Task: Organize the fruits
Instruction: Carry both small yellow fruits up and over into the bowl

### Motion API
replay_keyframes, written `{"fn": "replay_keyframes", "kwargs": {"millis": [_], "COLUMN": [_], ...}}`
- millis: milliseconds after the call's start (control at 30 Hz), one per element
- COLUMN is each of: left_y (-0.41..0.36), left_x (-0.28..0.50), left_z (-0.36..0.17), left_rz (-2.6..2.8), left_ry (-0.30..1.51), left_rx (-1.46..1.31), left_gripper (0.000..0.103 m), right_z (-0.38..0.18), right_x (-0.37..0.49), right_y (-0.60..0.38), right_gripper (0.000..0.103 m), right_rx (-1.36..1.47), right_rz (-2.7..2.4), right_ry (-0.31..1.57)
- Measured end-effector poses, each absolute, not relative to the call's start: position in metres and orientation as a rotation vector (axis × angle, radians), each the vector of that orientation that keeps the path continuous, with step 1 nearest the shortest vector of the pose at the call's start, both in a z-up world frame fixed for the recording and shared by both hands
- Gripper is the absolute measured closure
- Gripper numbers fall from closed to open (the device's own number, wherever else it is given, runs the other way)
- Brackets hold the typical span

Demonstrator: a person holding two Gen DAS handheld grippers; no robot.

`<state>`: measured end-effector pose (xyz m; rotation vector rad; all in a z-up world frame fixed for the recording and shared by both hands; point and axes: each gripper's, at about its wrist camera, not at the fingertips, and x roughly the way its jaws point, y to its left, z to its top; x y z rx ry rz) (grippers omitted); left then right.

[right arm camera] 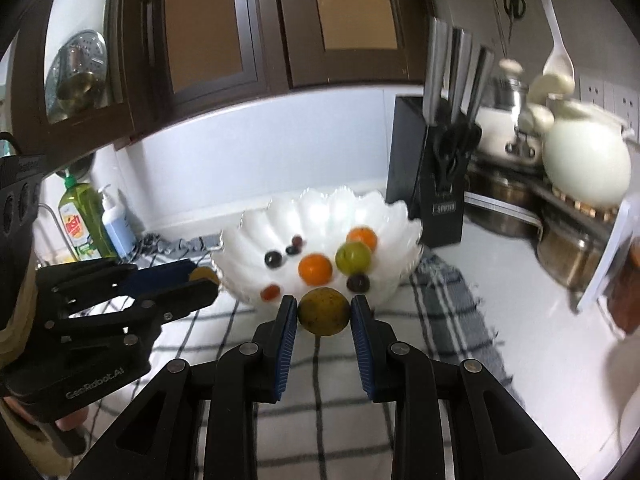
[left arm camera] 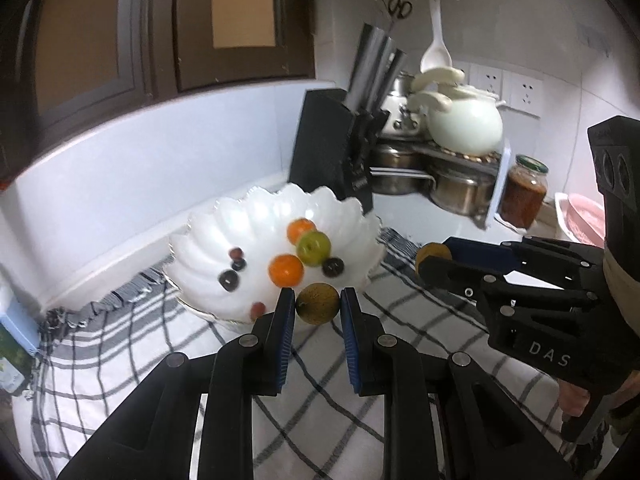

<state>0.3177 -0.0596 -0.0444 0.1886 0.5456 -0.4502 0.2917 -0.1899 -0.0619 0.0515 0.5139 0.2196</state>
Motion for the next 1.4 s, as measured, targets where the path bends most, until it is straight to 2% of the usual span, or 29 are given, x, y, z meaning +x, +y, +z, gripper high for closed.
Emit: {"fn": "replay_keyframes", "kwargs": {"millis": [600, 1067, 1400], "left_y": [-0.058, -0.062, -0.077], "left_x": [0.375, 0.445, 0.491], "left_z": [-0.011, -0.025, -0.047], "left_rz": [-0.35, -0.31, -0.344], "left_ry": [0.465, 0.559, 0.67], "left_rx": [0.124, 0.104, 0.095], "left_gripper": [0.079, 0.079, 0.079], "right_z": [-0.032, -0.042, -0.07], "right_x": [0.366, 0.434, 0.478], "right_y": [-0.192, -0.193, -0.201], "right_gripper": [0.074, 0.074, 0.074], "right_rx": [0.048, -0.001, -0.001], "right_rz": [0.198, 0.168, 0.136], "right_ry": [0.484, 0.558, 0.672]}}
